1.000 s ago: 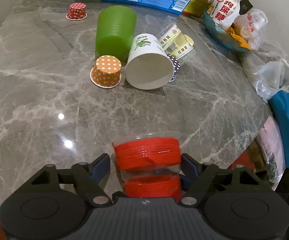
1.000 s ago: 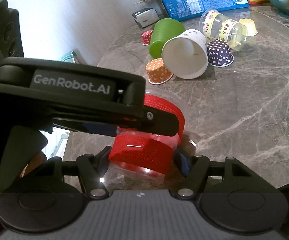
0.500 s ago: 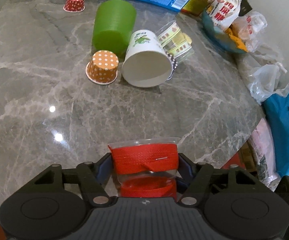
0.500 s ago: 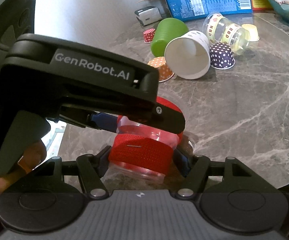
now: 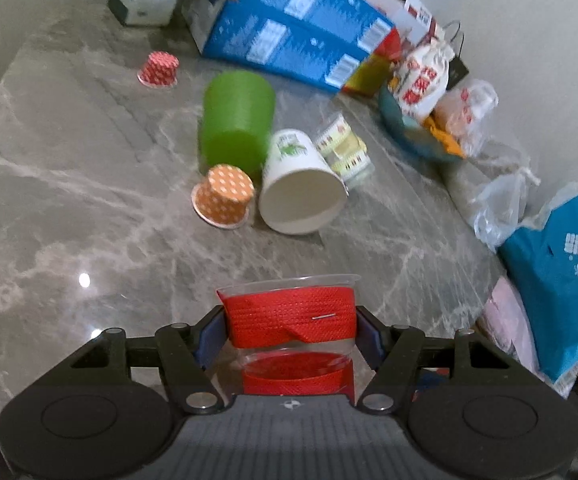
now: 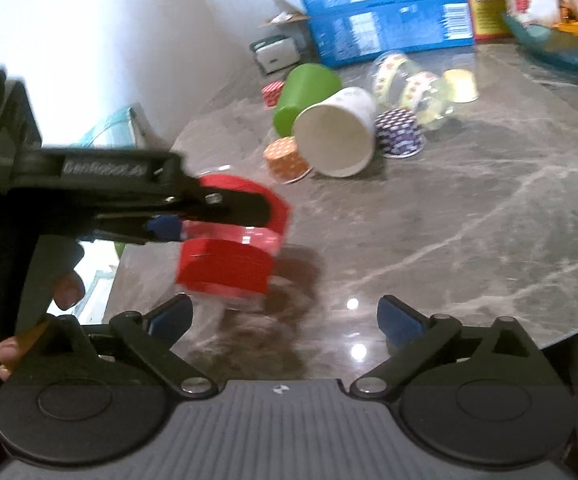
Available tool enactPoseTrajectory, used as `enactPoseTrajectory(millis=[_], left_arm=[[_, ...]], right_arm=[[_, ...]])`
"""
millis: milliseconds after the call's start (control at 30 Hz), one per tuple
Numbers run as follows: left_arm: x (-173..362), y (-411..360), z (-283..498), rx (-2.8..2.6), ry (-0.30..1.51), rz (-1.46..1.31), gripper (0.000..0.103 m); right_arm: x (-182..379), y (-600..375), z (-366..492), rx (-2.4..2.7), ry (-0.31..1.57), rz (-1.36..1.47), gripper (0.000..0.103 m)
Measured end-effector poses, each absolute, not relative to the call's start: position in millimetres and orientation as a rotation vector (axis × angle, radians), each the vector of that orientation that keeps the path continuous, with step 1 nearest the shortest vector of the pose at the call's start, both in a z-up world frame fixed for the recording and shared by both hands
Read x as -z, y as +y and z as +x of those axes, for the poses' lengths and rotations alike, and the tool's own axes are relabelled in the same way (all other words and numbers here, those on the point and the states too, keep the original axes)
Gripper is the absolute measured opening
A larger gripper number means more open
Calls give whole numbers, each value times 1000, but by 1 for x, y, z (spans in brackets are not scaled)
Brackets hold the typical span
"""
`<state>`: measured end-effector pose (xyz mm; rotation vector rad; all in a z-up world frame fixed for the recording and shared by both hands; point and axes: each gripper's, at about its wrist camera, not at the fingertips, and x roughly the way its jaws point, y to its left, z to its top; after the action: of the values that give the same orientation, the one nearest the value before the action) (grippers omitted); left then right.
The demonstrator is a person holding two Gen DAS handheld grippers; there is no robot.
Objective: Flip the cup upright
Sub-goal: 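Rotate the held cup with the left tool until its opening faces up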
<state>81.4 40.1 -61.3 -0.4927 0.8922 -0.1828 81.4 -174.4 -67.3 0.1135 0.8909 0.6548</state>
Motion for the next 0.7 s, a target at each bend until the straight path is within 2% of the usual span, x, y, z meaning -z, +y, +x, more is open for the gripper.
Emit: enactPoseTrajectory(millis=[367, 700], left_arm=[[37, 16, 24, 89, 484, -203, 70], [50, -19, -22, -29, 170, -46, 70]], right_arm=[[49, -223, 76, -527, 675, 274, 100], [59, -244, 59, -489, 541, 363, 100]])
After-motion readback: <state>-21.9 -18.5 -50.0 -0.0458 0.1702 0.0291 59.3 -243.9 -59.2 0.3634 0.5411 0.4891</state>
